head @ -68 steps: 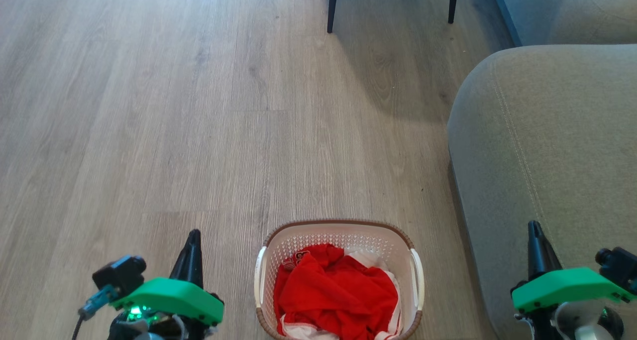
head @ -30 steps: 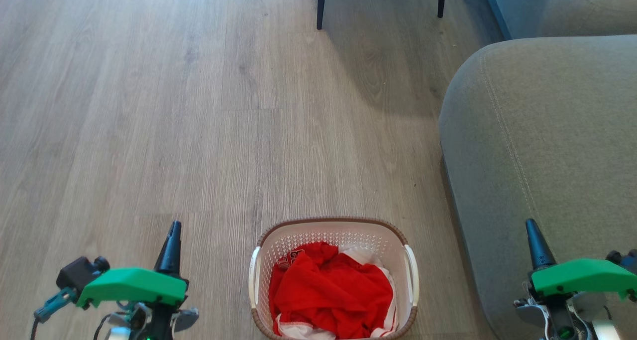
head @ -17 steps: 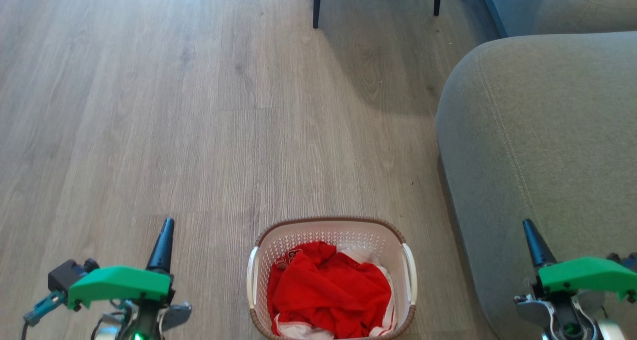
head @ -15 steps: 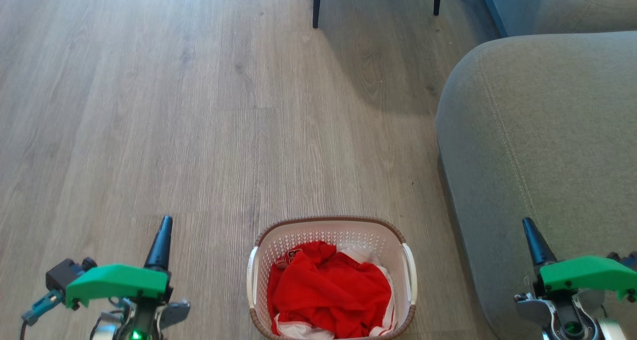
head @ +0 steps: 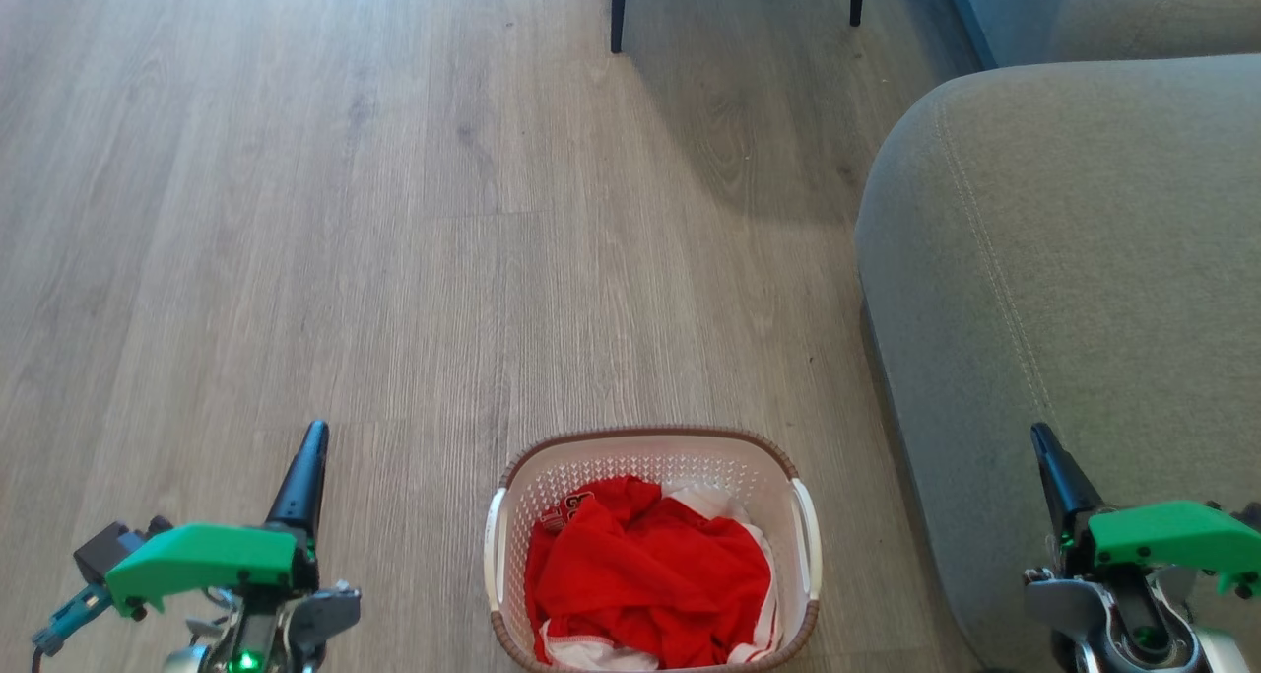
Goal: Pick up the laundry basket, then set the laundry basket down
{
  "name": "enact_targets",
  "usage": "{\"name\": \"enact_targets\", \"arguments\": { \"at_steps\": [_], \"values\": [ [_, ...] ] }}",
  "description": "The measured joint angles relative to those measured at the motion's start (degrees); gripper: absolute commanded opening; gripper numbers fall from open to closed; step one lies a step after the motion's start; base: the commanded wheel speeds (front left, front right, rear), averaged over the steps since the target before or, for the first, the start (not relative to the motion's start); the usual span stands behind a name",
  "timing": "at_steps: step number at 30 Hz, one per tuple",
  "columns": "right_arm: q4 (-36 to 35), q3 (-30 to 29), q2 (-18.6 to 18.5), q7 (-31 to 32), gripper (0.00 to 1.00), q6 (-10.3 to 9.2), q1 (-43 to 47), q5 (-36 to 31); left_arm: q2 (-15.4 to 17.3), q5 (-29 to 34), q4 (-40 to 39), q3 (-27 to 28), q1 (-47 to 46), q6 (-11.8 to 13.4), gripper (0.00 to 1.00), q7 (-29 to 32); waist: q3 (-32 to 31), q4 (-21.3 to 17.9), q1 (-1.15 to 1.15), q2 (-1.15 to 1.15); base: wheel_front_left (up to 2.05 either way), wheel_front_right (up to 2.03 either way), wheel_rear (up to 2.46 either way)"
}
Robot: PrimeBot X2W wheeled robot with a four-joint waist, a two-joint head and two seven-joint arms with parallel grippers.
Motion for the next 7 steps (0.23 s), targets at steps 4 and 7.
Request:
{"name": "enact_targets", "arguments": {
  "at_steps": [4,7],
  "values": [
    [0.32,-0.29,0.00,1.03,0.00,0.00,-0.01,2.50,-0.01,-2.58,0.15,0.74,-0.19,-0.08,0.00,0.64,0.05,-0.18,0.00,0.00,0.00,0.00,0.00],
    [0.46,-0.47,0.00,1.52,0.00,0.00,-0.01,4.44,-0.01,-4.46,0.33,1.51,-0.54,-0.52,0.00,1.21,0.09,-0.30,0.00,0.01,0.00,0.00,0.00]
  ]
}}
